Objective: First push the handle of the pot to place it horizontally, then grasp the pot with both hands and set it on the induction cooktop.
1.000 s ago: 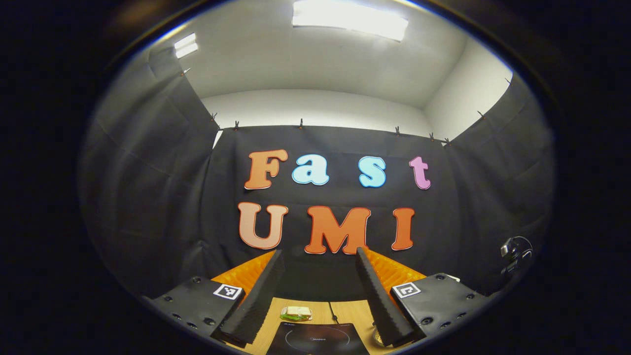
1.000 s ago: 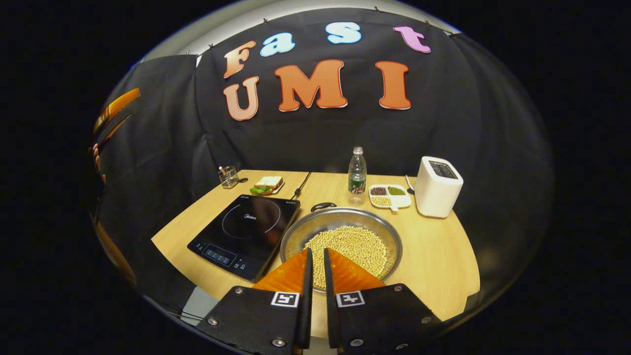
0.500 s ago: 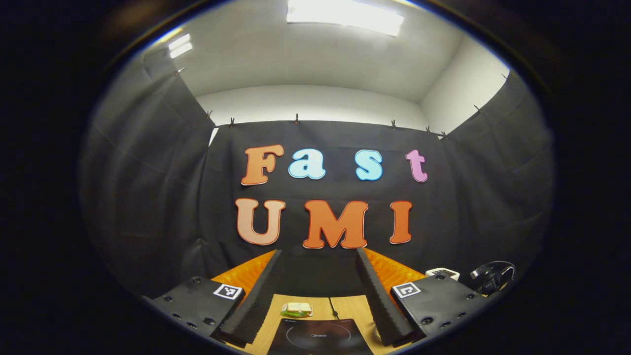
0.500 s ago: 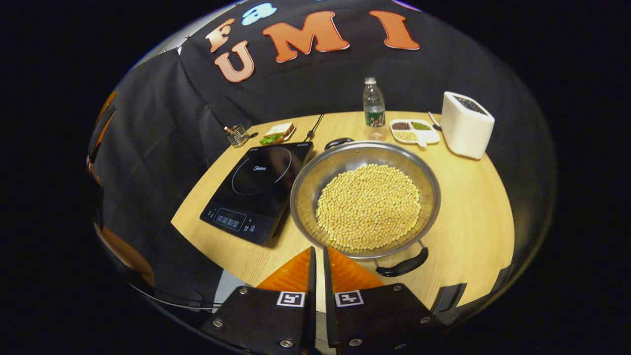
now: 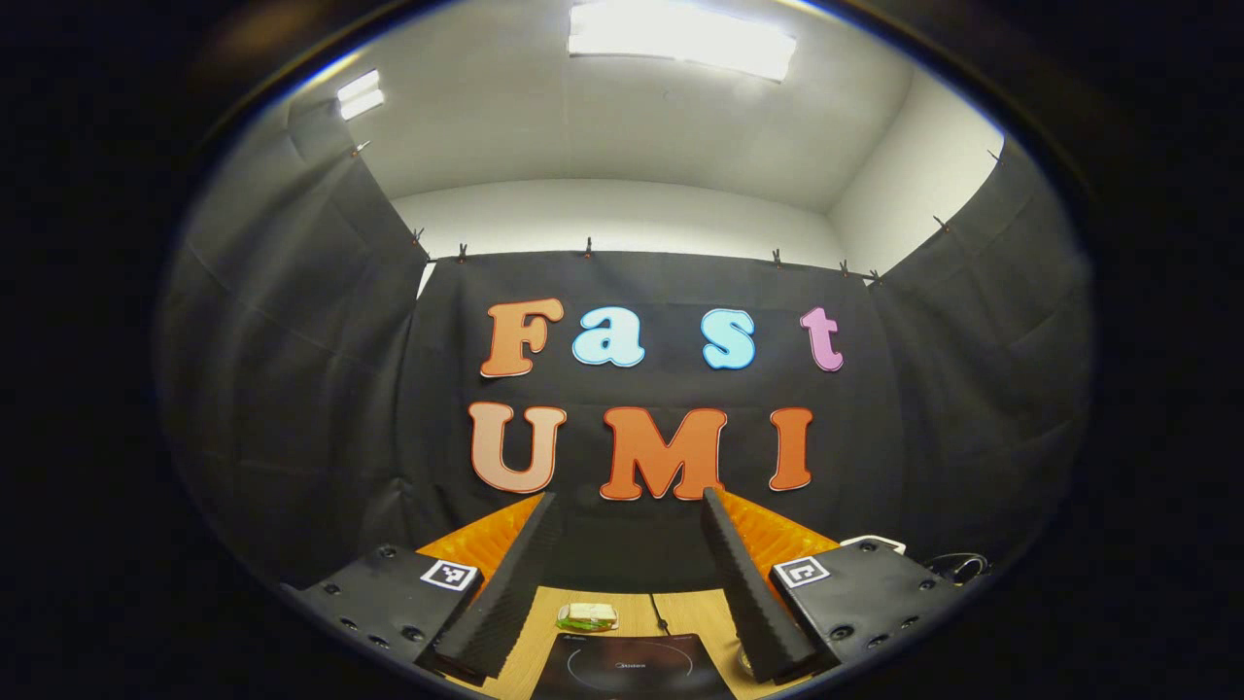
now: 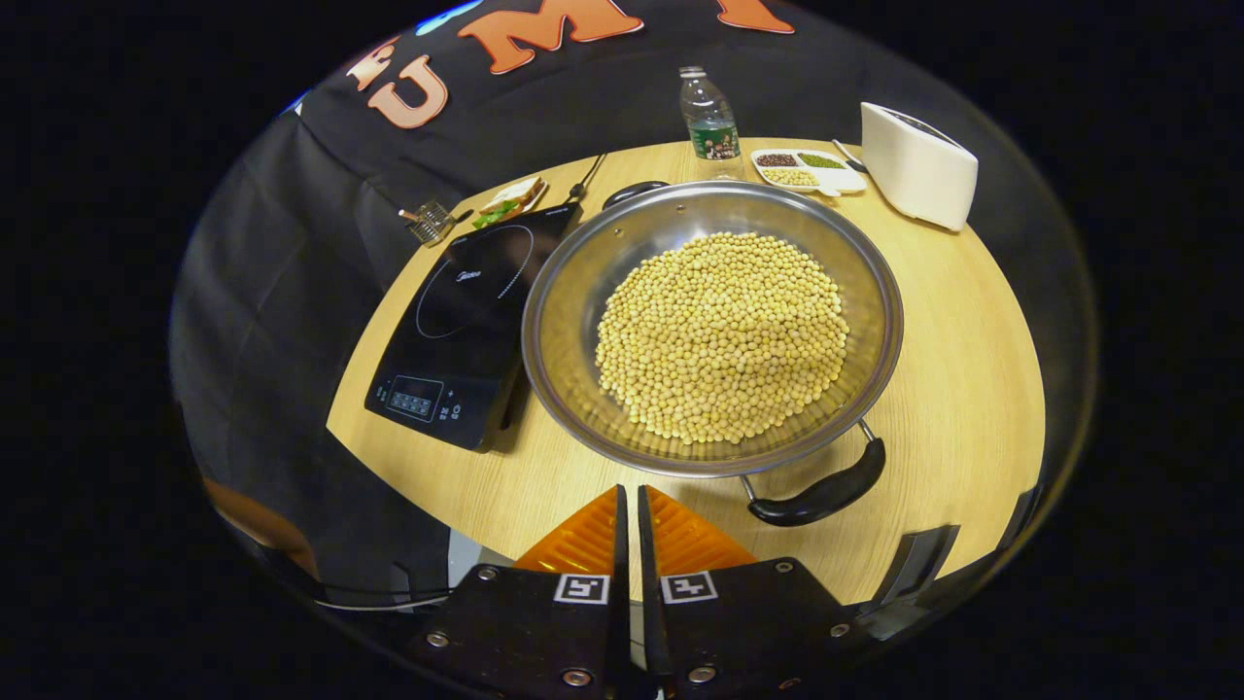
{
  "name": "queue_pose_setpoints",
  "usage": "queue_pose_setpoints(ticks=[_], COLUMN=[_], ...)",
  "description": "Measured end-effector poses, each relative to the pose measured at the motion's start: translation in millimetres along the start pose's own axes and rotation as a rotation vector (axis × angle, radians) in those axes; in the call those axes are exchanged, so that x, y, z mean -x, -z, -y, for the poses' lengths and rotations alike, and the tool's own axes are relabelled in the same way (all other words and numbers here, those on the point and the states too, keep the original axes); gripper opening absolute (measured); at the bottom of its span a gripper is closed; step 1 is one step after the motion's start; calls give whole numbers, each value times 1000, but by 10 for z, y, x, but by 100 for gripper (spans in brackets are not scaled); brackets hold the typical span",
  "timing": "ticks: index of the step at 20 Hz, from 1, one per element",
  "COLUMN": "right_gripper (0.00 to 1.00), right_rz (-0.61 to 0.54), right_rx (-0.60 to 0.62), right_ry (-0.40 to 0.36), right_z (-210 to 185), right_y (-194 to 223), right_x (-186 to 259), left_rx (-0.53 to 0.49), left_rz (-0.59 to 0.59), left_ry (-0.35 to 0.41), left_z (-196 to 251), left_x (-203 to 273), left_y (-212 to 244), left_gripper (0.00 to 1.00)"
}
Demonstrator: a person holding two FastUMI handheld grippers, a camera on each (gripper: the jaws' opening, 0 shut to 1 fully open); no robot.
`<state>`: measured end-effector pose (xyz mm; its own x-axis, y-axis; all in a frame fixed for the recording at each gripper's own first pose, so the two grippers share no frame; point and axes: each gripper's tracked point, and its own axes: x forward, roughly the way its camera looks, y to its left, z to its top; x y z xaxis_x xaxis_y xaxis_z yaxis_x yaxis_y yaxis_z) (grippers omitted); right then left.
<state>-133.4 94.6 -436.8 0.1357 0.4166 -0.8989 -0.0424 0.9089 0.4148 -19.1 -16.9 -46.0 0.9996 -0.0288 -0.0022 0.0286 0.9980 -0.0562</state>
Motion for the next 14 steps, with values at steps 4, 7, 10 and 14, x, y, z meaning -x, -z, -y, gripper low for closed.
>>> queue_pose_setpoints(ticks=[4, 7, 10, 14], right_gripper=[6, 6, 6, 1], right_rz=[-9, -13, -11, 6], right_rx=[-39, -36, -64, -80], right_ry=[33, 47, 41, 67], right_z=[139, 231, 281, 451], right_y=[-24, -24, -36, -75], right_x=[-91, -116, -131, -117], left_rx=[-7, -16, -8, -8], left_rz=[4, -6, -45, -70], left_ry=[1, -14, -7, -4], left_z=[-50, -102, -77, -60], left_x=[33, 29, -15, -87], left_y=[23, 119, 241, 309], left_gripper=[97, 95, 97, 97])
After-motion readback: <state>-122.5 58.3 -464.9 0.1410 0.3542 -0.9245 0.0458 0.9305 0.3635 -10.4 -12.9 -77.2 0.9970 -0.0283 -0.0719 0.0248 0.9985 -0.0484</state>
